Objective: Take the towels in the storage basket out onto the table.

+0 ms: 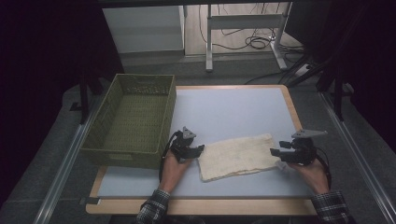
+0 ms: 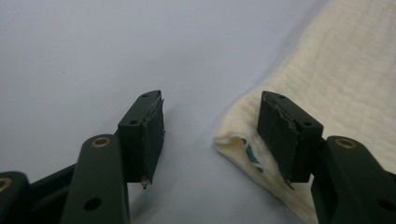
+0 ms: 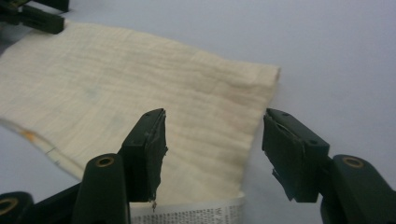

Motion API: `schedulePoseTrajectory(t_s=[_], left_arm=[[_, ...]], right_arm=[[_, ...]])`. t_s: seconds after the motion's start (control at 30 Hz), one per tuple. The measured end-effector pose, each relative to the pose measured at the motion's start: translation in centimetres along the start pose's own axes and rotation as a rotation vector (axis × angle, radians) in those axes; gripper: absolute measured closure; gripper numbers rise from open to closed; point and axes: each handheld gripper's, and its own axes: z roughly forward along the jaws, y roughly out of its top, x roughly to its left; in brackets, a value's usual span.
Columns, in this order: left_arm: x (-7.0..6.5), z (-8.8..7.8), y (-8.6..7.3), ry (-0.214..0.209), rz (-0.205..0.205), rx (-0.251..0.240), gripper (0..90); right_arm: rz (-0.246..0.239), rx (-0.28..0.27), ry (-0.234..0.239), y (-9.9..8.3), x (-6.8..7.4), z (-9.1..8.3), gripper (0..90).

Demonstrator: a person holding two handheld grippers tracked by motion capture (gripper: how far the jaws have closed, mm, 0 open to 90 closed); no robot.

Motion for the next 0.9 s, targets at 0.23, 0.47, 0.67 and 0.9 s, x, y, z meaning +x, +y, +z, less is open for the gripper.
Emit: schedulePoseTrajectory(t_s=[0.23, 0.47, 0.67, 0.9], left_arm=[[0.0, 0.0, 0.0, -0.003, -0.002, -0.001, 41.1], [0.1, 0.0, 0.0, -0.005, -0.005, -0.001, 41.1], [0.1, 0.0, 0.0, -0.005, -0.005, -0.001, 41.1], [0.1, 0.0, 0.0, -0.005, -0.005, -0.001, 41.1]], right_arm=[[-0.024, 0.01, 0.038, -0.3, 1.9, 0.0, 39.4], [-0.083, 0.034, 0.074, -0.2, 4.5, 1.0, 39.9], [-0.124, 0.053, 0.115, -0.1, 6.5, 2.2, 40.0], [-0.172, 0.069, 0.164, 0.2, 9.1, 4.1, 42.2]])
